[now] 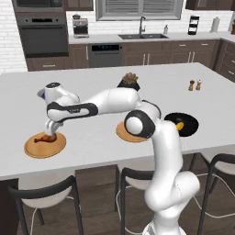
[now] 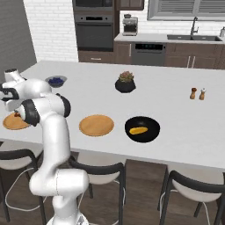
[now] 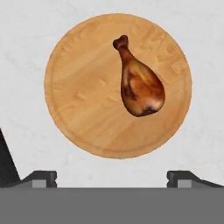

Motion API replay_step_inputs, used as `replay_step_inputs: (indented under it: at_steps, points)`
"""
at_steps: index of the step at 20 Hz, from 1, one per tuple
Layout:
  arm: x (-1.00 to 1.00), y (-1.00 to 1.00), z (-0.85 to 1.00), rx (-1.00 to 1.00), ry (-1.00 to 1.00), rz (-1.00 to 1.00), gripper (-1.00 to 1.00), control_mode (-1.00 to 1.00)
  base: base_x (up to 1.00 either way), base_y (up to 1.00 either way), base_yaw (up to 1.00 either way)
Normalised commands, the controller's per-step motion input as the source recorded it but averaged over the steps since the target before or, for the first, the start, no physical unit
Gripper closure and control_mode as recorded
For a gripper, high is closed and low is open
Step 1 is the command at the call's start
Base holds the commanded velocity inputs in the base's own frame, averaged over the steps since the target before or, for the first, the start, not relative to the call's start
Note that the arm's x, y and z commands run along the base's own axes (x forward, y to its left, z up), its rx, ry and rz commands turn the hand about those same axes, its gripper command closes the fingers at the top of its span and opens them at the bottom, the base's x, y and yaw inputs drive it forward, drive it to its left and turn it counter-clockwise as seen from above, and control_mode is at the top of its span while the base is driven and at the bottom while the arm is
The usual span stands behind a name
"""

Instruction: Pick the chicken drumstick and corn from their plates and place them in the bowl. Then put the bowl in the fridge.

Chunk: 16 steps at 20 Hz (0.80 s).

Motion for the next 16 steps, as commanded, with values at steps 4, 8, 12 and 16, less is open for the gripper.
replay_step_inputs:
  at_steps: [4,8,12,16]
  points:
    - [0.56,0.43,-0.16,-0.02,0.00,0.00,-1.00,-1.00,0.00,0.00,0.00]
    - [0.31,0.19,-0.32,-0.02,0.00,0.00,-1.00,-1.00,0.00,0.00,0.00]
    - [0.14,0.00,-0.42,-0.01,0.00,0.01,-1.00,-1.00,0.00,0.00,0.00]
    - [0.13,0.00,-0.48,0.00,0.00,0.03,-1.00,-1.00,0.00,0.00,0.00]
